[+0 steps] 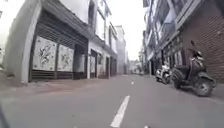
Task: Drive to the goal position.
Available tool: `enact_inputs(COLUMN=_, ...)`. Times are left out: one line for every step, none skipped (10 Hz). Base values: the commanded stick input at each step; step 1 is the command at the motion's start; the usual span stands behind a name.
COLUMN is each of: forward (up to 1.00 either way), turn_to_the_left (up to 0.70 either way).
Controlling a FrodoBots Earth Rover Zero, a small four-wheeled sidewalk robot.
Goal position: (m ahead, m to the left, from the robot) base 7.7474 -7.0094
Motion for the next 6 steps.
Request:
enact_inputs(forward=1.0, turn_to_the_left=0.46)
enact_inputs(forward=1.0, turn_to_the_left=0.46)
enact_inputs(forward=1.0, turn_to_the_left=0.46)
enact_inputs(forward=1.0, turn_to_the_left=0.46)
enact_inputs(forward=1.0, turn_to_the_left=0.46)
enact_inputs(forward=1.0, turn_to_the_left=0.46)
